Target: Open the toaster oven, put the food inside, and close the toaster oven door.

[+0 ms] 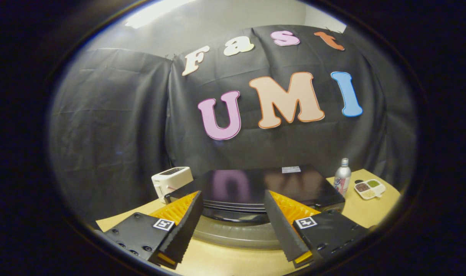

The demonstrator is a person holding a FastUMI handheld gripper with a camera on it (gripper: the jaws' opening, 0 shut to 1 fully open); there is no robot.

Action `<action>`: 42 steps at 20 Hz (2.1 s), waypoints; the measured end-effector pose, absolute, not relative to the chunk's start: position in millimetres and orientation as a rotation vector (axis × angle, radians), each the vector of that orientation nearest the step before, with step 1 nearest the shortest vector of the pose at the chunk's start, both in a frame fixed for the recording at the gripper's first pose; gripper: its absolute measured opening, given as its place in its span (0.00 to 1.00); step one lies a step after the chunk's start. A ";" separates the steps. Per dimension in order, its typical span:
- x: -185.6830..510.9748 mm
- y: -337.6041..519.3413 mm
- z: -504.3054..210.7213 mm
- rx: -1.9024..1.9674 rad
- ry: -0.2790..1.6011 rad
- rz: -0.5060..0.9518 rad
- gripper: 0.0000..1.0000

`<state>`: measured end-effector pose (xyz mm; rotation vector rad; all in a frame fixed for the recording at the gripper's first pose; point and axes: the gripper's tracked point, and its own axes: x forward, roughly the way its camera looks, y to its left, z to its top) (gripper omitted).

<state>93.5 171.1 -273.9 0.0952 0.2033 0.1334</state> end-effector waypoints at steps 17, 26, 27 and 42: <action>33.4 177.5 -292.0 0.055 0.052 0.098 0.96; -26.4 182.3 -310.5 0.158 0.113 0.124 0.94; -30.0 182.3 -313.2 0.158 0.128 0.125 0.94; -77.8 184.3 -364.4 0.080 0.395 0.120 0.92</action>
